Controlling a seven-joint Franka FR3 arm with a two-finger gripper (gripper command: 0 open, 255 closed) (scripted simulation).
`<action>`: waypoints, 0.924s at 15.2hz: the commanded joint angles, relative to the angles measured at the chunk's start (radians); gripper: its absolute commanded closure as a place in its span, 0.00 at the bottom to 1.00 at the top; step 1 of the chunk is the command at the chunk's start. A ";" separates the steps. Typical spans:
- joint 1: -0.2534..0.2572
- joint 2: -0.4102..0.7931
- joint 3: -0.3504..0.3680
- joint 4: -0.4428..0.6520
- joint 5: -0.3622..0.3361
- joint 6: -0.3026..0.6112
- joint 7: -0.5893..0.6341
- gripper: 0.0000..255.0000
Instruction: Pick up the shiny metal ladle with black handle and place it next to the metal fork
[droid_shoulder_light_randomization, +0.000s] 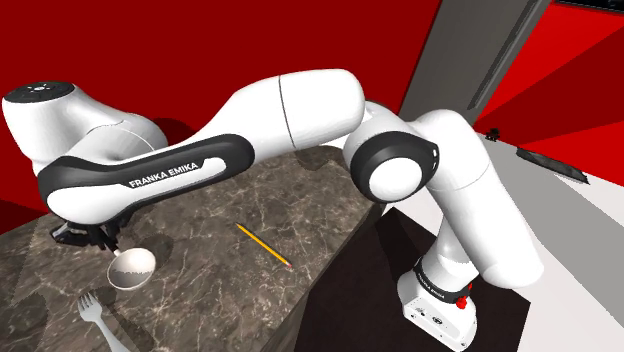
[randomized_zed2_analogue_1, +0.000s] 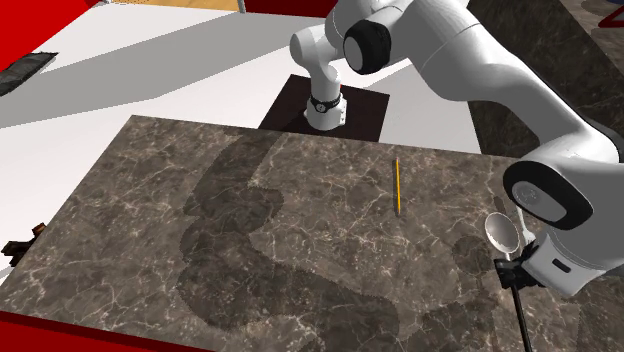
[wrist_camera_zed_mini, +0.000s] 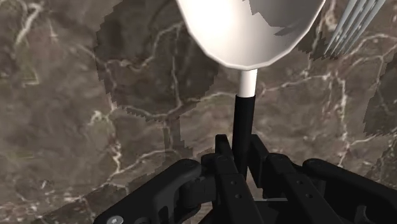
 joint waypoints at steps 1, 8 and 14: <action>-0.002 -0.001 0.000 -0.031 -0.001 0.030 0.002 1.00; -0.002 -0.001 0.000 -0.031 -0.001 0.030 0.002 1.00; -0.002 -0.002 0.000 -0.031 -0.001 0.030 0.002 0.00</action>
